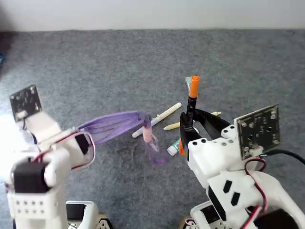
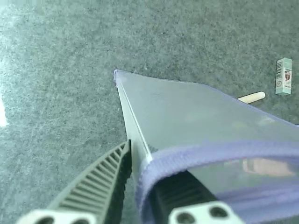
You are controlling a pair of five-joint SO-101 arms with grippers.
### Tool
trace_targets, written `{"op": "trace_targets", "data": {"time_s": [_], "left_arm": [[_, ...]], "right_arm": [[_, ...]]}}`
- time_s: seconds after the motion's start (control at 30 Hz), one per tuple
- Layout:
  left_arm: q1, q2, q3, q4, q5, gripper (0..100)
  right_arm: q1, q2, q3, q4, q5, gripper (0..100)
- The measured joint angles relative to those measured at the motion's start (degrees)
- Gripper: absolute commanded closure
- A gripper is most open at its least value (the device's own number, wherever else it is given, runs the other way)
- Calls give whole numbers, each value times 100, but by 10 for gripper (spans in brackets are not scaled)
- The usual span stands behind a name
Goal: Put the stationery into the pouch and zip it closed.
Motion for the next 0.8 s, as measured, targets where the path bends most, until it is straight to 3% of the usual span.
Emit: {"op": "trace_targets", "data": {"time_s": [0.3, 0.57, 0.8], "left_arm": [[9, 571, -378, 35, 53, 987], [9, 580, -378, -35, 53, 987], [9, 607, -378, -35, 62, 987]], "right_arm": [[-132, -202, 782, -1873, 0, 991], [-1732, -167, 1846, -3763, 0, 990], [-2303, -132, 3138, -5538, 607, 990]]}}
